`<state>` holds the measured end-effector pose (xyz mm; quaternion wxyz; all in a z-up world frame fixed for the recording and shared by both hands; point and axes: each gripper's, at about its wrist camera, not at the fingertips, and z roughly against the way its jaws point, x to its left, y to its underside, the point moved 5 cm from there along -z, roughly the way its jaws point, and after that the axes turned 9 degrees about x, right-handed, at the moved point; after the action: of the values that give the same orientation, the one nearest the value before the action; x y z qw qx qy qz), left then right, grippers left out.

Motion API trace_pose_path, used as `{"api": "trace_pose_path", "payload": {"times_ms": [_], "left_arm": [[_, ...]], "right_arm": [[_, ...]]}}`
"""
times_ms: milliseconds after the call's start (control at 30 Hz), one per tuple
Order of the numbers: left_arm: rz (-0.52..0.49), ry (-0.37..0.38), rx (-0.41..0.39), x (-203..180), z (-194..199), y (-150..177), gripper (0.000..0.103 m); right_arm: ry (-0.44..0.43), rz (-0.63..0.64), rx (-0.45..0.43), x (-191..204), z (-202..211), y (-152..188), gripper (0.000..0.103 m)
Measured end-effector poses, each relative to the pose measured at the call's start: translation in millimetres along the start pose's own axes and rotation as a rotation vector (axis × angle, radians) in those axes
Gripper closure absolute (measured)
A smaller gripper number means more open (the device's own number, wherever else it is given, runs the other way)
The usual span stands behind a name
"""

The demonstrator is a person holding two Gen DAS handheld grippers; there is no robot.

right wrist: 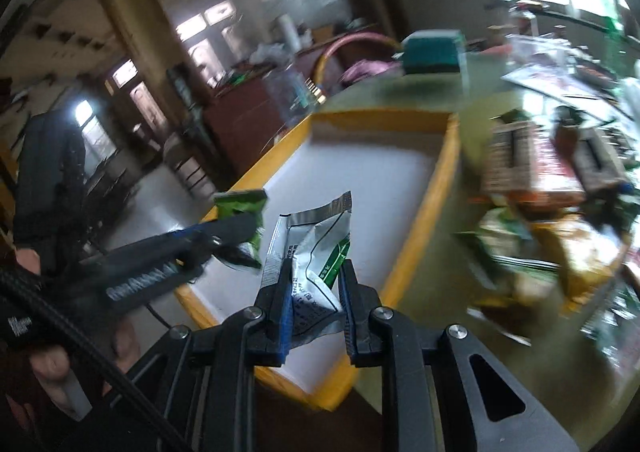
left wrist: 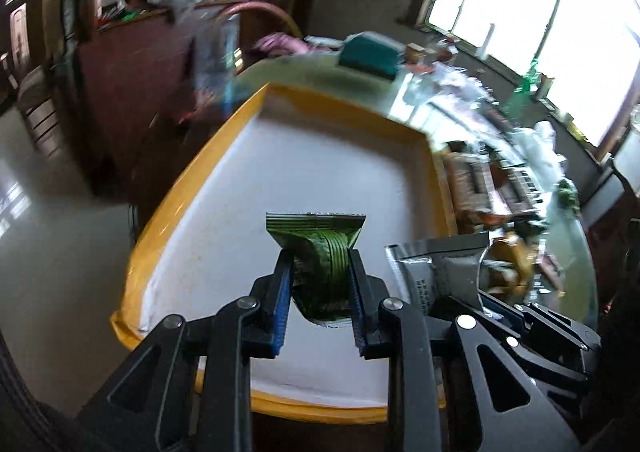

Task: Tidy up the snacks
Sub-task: 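Carry both packets over the yellow tray and open both tools to drop them, then return both tools to the snack pile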

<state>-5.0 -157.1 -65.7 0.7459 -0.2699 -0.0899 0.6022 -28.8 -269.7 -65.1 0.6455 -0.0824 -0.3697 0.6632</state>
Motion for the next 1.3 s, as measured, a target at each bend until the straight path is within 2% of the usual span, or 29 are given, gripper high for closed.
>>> {"api": "trace_pose_path", "payload": {"times_ms": [167, 300, 333, 367, 400, 533, 633, 667, 800, 900, 967, 1033, 1133, 1200, 1300], "left_arm": [[0.045, -0.045, 0.061, 17, -21, 7, 0.075], [0.011, -0.078, 0.031, 9, -16, 7, 0.069], [0.004, -0.085, 0.027, 7, -15, 7, 0.067], [-0.004, -0.086, 0.027, 5, -14, 6, 0.056], [0.001, -0.086, 0.025, 4, -13, 5, 0.046], [0.018, -0.055, -0.023, -5, -1, 0, 0.038], [-0.018, -0.033, -0.087, -26, 16, -1, 0.032], [-0.039, -0.020, -0.110, -38, 23, 0, 0.026], [-0.151, 0.061, -0.136, -89, 37, 5, 0.022], [-0.234, 0.098, -0.078, -128, 26, 11, 0.022], [-0.287, 0.142, -0.005, -153, 8, 17, 0.022], [-0.318, 0.152, 0.046, -172, -8, 21, 0.022], [-0.362, 0.116, 0.055, -190, -20, 23, 0.022], [-0.377, 0.134, 0.080, -199, -28, 23, 0.022], [-0.378, 0.116, 0.113, -208, -47, 21, 0.022]], "right_arm": [[-0.002, 0.010, 0.067, 22, -25, 2, 0.083], [-0.012, 0.010, 0.072, 24, -23, 1, 0.080], [-0.015, 0.008, 0.066, 18, -22, -2, 0.075], [-0.020, 0.000, 0.057, 16, -19, -3, 0.064], [-0.025, -0.008, 0.044, 13, -13, -4, 0.059], [-0.008, -0.045, -0.005, -14, 7, -7, 0.044], [0.022, -0.083, -0.029, -44, 30, -1, 0.037], [0.042, -0.090, -0.034, -52, 36, 0, 0.033], [0.160, -0.153, -0.048, -100, 59, 9, 0.032], [0.250, -0.220, -0.033, -145, 68, 22, 0.032], [0.295, -0.239, -0.019, -168, 74, 30, 0.031], [0.355, -0.276, -0.024, -190, 86, 38, 0.031], [0.411, -0.307, -0.020, -215, 98, 45, 0.031], [0.427, -0.322, -0.014, -228, 101, 50, 0.031], [0.457, -0.325, 0.003, -246, 101, 54, 0.029]]}}
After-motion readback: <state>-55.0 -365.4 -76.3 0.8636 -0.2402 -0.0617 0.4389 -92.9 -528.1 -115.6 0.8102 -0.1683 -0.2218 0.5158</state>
